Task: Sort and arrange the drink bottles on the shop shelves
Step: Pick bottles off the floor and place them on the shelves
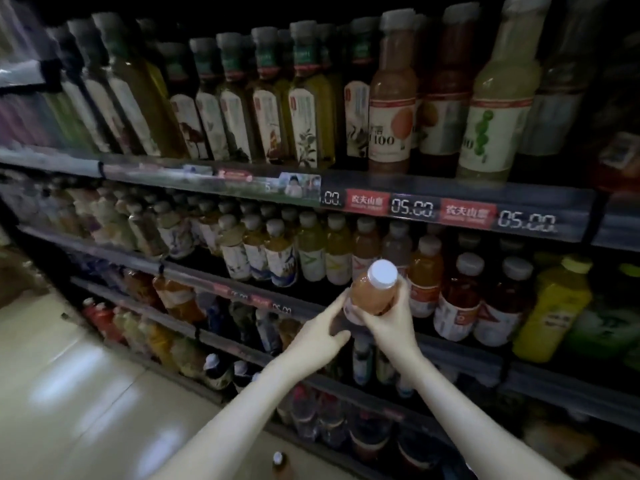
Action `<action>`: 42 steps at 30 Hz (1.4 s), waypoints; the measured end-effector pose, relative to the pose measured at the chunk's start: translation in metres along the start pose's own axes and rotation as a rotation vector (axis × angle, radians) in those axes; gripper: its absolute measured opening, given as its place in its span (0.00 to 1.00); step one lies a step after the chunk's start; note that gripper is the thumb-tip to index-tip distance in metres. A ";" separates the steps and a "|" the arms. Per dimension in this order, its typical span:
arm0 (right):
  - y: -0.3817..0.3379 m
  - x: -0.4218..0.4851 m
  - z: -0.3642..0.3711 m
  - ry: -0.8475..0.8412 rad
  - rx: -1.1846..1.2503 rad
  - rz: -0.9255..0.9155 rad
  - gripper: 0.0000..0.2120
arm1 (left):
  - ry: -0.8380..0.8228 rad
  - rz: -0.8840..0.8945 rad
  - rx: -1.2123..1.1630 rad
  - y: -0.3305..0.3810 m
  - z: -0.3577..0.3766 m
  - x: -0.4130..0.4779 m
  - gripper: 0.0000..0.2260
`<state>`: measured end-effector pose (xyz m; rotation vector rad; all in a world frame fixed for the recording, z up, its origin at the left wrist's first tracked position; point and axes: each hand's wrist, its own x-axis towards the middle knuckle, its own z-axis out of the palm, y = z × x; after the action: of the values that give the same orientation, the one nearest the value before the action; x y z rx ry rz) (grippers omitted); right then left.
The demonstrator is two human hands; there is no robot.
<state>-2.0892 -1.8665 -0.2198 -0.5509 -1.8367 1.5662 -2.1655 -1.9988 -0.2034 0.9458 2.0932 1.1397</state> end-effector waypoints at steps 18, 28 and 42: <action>0.027 0.096 0.093 0.288 -0.373 0.369 0.15 | -0.189 0.087 0.072 -0.035 -0.074 0.113 0.22; 0.005 0.066 0.079 0.293 -0.430 0.205 0.20 | -0.072 0.147 0.165 -0.038 -0.057 0.106 0.19; -0.121 -0.066 -0.126 0.352 -0.698 -0.087 0.25 | -0.059 0.555 0.267 0.150 0.067 0.008 0.17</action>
<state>-1.9418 -1.8473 -0.1064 -0.9681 -2.0559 0.6757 -2.0733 -1.9036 -0.1062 1.7432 2.0223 1.0766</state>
